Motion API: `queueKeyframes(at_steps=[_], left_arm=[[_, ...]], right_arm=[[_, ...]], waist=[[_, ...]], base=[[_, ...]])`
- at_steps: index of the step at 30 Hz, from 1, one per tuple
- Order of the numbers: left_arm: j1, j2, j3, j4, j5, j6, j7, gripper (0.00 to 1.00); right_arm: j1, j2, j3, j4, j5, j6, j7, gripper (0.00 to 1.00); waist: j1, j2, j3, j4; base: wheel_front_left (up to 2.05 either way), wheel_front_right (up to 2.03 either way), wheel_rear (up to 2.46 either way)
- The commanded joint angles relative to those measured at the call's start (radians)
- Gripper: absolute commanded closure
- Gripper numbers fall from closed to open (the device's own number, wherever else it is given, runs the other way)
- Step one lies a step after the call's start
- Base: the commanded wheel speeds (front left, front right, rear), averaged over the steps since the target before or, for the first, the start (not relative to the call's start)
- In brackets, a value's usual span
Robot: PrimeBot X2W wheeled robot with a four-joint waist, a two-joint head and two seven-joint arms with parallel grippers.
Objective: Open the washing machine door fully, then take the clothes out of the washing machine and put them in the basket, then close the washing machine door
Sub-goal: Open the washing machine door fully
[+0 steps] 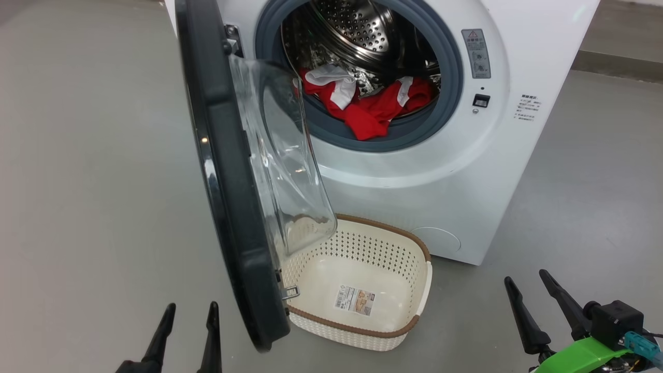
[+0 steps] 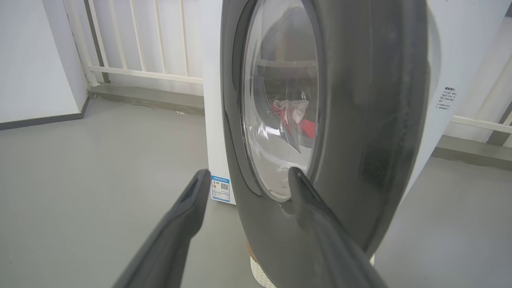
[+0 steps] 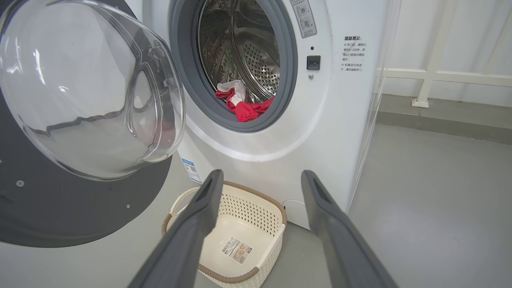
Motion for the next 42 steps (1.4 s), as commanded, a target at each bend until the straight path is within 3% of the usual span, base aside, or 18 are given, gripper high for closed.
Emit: queueKeyframes(at_steps=[1,4,5,6,7,14,18,22,29,36,42], left_arm=[[-0.019,0.006,0.034,-0.02,0.007,-0.004,-0.009,0.0],[-0.028,0.006,0.042,-0.032,0.003,-0.002,-0.009,0.0],[-0.031,0.006,0.047,-0.043,0.0,0.001,-0.009,0.2],[-0.036,0.006,0.056,-0.06,0.0,0.006,-0.009,0.79],[-0.042,0.006,0.065,-0.085,0.0,0.011,-0.009,1.0],[-0.081,0.006,0.071,-0.345,0.018,0.038,-0.009,1.0],[-0.097,0.006,0.002,-0.469,0.072,0.04,-0.009,1.0],[-0.095,0.006,-0.116,-0.507,0.071,0.041,-0.009,1.0],[-0.072,0.006,-0.317,-0.332,-0.12,0.007,-0.009,1.0],[-0.102,0.006,-0.335,-0.117,-0.167,0.005,-0.009,1.0],[-0.131,0.006,-0.305,-0.049,-0.194,0.009,-0.009,1.0]], right_arm=[[-0.002,-0.014,0.016,-0.019,-0.007,0.006,-0.013,0.0],[-0.005,-0.014,0.016,-0.02,-0.011,0.006,-0.014,0.0],[-0.006,-0.014,0.016,-0.019,-0.013,0.006,-0.014,0.0],[-0.006,-0.015,0.018,-0.019,-0.015,0.006,-0.014,0.0],[-0.007,-0.016,0.019,-0.018,-0.015,0.006,-0.014,0.0],[-0.013,-0.019,0.014,-0.021,-0.018,0.006,-0.014,0.0],[-0.016,-0.021,0.013,-0.025,-0.019,0.006,-0.014,0.0],[-0.018,-0.021,0.013,-0.027,-0.021,0.006,-0.014,0.0],[-0.023,-0.023,0.017,-0.027,-0.024,0.006,-0.014,0.0],[-0.028,-0.025,0.023,-0.03,-0.028,0.006,-0.014,0.0],[-0.029,-0.028,0.02,-0.03,-0.026,0.006,-0.014,0.0]], waist=[[0.0,0.0,0.0,-0.001],[0.0,0.0,0.0,-0.002],[0.0,0.0,0.0,-0.002],[0.0,0.0,0.0,-0.003],[0.0,0.0,0.0,-0.003],[0.0,0.0,0.005,0.0],[0.0,0.0,0.007,-0.002],[0.0,0.0,0.009,-0.006],[0.0,0.0,0.015,-0.015],[0.0,0.0,0.02,-0.026],[0.0,0.0,0.021,-0.03]], base=[[0.0,0.0,0.0],[0.0,0.0,0.0],[0.0,0.0,0.0],[0.0,0.0,0.0],[0.0,0.0,0.0],[0.0,0.0,0.0],[0.0,0.0,0.0],[0.0,0.0,0.0],[0.0,0.0,0.0],[0.0,0.0,0.0],[0.0,0.0,0.0]])
